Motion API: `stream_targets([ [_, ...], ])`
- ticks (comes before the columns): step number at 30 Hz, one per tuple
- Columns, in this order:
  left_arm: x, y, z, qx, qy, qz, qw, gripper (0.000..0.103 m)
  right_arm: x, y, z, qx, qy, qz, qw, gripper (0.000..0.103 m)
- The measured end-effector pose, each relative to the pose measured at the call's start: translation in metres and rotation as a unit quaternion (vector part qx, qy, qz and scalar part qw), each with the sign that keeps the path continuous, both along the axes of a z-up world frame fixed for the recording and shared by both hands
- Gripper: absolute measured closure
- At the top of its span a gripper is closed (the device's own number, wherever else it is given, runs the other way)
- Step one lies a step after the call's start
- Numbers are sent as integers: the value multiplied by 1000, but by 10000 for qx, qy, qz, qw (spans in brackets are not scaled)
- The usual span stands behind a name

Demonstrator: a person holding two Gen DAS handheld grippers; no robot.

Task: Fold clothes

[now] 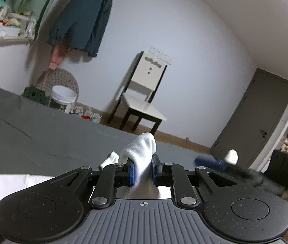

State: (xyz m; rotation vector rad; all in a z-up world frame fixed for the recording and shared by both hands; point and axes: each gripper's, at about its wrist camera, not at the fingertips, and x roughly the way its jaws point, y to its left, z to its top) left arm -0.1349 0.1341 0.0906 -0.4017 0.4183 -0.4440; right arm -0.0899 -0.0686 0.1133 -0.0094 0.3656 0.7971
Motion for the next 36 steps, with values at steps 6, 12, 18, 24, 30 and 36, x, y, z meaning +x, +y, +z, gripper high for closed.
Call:
stream_targets([
  [6, -14, 7, 38, 80, -379, -329, 9987, 89, -14, 30, 9, 483, -224, 713, 9960, 82],
  [12, -7, 6, 67, 428, -560, -210, 9973, 68, 3, -5, 53, 1450, -175, 83, 9892, 95],
  [18, -13, 12, 65, 701, -832, 346, 9935, 0, 25, -66, 89, 1471, -363, -1198, 9812, 95],
  [24, -14, 3, 31, 1960, -254, 108, 9802, 0, 19, -142, 109, 1871, -583, -2249, 9545, 95],
  [30, -11, -10, 11, 3114, 27, -41, 9503, 0, -1, -194, 126, 2038, -1122, -3235, 9172, 95],
  [36, 6, -24, 20, 3402, 339, -250, 9394, 0, 21, -223, 117, 1098, -756, -4600, 8779, 95],
])
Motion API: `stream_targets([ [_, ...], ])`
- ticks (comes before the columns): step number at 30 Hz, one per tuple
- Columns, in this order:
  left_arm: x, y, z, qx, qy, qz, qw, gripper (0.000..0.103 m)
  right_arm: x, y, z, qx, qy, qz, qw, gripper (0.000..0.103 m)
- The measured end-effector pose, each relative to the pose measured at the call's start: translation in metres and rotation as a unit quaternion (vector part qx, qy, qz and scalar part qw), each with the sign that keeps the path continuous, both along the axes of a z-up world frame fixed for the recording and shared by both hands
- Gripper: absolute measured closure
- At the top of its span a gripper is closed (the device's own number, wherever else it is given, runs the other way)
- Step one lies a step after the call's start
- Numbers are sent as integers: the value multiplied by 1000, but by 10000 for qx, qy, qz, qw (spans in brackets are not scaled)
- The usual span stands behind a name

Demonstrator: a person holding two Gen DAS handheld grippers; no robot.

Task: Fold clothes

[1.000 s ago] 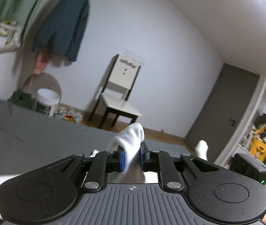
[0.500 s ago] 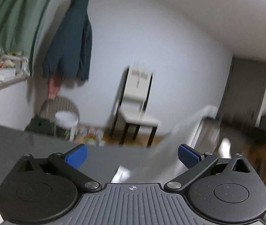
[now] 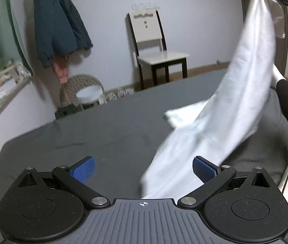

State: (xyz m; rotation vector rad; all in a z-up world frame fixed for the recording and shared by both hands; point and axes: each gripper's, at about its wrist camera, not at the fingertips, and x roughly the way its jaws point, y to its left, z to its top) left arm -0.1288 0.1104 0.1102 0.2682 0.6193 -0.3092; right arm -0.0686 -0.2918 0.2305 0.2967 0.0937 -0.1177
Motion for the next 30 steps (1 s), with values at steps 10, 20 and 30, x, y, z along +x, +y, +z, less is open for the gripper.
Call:
stream_targets([
  [10, 21, -32, -10, -715, 760, -633, 9925, 0, 36, 15, -95, -316, 1951, 29, 9803, 75],
  [20, 17, -124, -67, 72, 1447, -1615, 9762, 1, -8, 62, -64, -1686, 1542, 136, 9735, 28],
  [30, 23, -183, -100, 2279, 1253, -1967, 9453, 37, 20, 6, -55, -883, 1438, -530, 9842, 26],
])
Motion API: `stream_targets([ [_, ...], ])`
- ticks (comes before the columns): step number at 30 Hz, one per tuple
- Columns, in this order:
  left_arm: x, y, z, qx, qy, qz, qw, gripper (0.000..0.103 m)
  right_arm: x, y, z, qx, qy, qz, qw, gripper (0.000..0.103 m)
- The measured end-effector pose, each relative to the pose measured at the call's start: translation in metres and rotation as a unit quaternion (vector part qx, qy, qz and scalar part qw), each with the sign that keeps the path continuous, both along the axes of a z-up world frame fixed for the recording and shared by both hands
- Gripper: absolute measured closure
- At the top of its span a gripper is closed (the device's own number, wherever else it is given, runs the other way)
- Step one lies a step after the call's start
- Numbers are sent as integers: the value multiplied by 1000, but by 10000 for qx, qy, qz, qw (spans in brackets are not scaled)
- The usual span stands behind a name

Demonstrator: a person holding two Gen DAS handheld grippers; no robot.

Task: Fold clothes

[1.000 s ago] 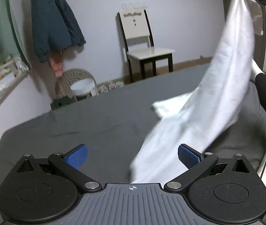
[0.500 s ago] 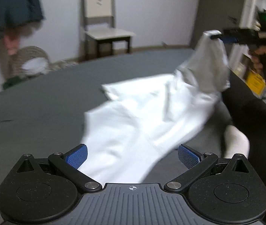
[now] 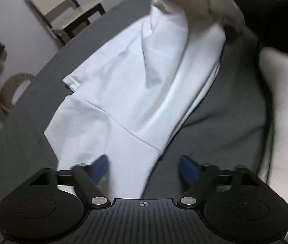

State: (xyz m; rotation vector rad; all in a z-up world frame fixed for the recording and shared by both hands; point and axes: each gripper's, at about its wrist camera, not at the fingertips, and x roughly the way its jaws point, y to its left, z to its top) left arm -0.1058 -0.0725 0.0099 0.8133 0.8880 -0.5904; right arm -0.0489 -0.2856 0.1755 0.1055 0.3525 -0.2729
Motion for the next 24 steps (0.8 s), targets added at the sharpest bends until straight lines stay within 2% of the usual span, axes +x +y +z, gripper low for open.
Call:
stream_targets([
  [4, -5, -13, -7, 431, -156, -457, 9979, 39, 22, -23, -4, 545, 237, -302, 9978, 31],
  [5, -9, -17, -8, 515, -230, -596, 9966, 43, 19, -18, -3, 651, 165, -32, 9977, 31],
  [7, -18, -24, -9, 675, -377, -891, 9930, 61, 10, 2, -2, 743, 82, 631, 9952, 31],
  [8, -20, -27, -9, 706, -424, -970, 9919, 75, 3, 16, -5, 682, 139, 987, 9927, 31],
  [10, -21, -26, -9, 717, -500, -1005, 9911, 82, -11, 47, -12, 532, 282, 1700, 9836, 31],
  [11, -19, -24, -7, 631, -477, -976, 9921, 90, -18, 63, -19, 455, 390, 2021, 9775, 31],
  [12, -17, -21, -3, 478, -445, -916, 9937, 94, -24, 79, -29, 368, 593, 2320, 9702, 30],
  [14, -8, -10, 13, -99, -258, -683, 9973, 97, -33, 111, -53, 157, 1038, 2858, 9525, 30],
  [17, 10, 15, 39, -1092, 161, -285, 9935, 97, -43, 158, -90, -385, 1569, 3398, 9265, 30],
  [20, 22, 39, 55, -1690, 374, -75, 9849, 97, -50, 214, -114, -1152, 1718, 3737, 9042, 33],
  [23, 23, 53, 68, -2046, 449, 14, 9778, 97, -52, 267, -136, -2163, 1471, 4011, 8779, 44],
  [24, 22, 57, 72, -2149, 468, 29, 9755, 97, -53, 282, -144, -2687, 1263, 3991, 8675, 45],
])
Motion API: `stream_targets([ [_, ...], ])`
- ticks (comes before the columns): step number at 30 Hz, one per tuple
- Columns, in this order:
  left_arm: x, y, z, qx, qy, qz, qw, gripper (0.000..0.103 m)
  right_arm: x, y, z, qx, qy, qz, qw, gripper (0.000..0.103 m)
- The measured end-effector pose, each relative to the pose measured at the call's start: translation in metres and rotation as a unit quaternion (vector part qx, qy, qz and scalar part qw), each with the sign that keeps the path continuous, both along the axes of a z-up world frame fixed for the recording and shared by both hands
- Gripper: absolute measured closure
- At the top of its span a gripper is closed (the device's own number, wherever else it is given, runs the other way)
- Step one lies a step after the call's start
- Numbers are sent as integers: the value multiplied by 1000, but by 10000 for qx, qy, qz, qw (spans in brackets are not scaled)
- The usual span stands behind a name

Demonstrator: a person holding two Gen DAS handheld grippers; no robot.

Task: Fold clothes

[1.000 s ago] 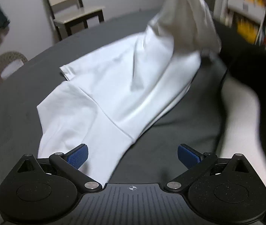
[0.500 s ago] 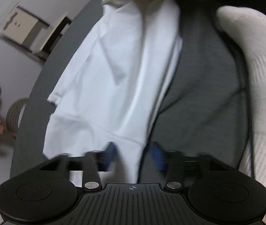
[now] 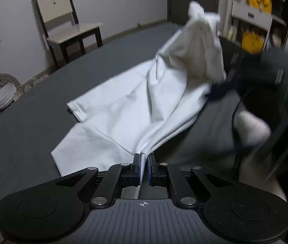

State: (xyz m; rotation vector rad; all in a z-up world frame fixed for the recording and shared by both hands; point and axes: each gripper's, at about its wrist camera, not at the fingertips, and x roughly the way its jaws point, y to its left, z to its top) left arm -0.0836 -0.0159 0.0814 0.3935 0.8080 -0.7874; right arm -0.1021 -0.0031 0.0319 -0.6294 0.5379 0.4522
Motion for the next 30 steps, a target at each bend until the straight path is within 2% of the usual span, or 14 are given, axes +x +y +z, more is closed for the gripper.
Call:
stream_targets([
  [3, -8, 4, 12, -248, -31, -132, 9996, 99, -4, 37, -22, -1100, -1133, 348, 9868, 52],
  [4, -9, 6, 17, -364, -18, -188, 9992, 99, -3, 43, -28, -1325, -1274, 449, 9819, 59],
  [5, -9, 7, 21, -465, 8, -226, 9987, 99, -3, 47, -34, -1536, -1391, 550, 9767, 80],
  [8, -7, 21, 28, -547, -76, 24, 9985, 99, 6, 50, -45, -1709, -905, 613, 9792, 92],
  [11, -4, 35, 36, -611, -174, 304, 9975, 98, 2, 46, -41, -1450, -433, 552, 9869, 87],
  [14, 14, 57, 28, -594, 34, 834, 9947, 97, -5, 36, -31, -780, 143, 701, 9944, 54],
  [15, 20, 62, 24, -567, 105, 1030, 9930, 97, -7, 38, -37, -953, 121, 751, 9925, 49],
  [18, 37, 80, 11, -609, 317, 1702, 9830, 96, -11, 45, -54, -1496, -6, 887, 9848, 49],
  [24, 47, 101, -3, -1167, 627, 2344, 9631, 93, 0, 76, -76, -2027, -436, 1081, 9723, 51],
  [25, 46, 104, -3, -1213, 660, 2418, 9604, 90, 2, 82, -80, -2043, -573, 1147, 9705, 52],
  [27, 45, 110, -4, -1305, 732, 2579, 9545, 58, 4, 94, -87, -2083, -851, 1267, 9661, 53],
  [28, 44, 112, -4, -1365, 737, 2671, 9511, 49, 6, 98, -91, -2114, -989, 1296, 9637, 54],
  [29, 42, 115, -3, -1427, 735, 2764, 9476, 36, 9, 101, -93, -2137, -1073, 1313, 9621, 63],
  [30, 40, 120, -1, -1509, 708, 2859, 9436, 34, 11, 101, -91, -2026, -1105, 1238, 9651, 84],
])
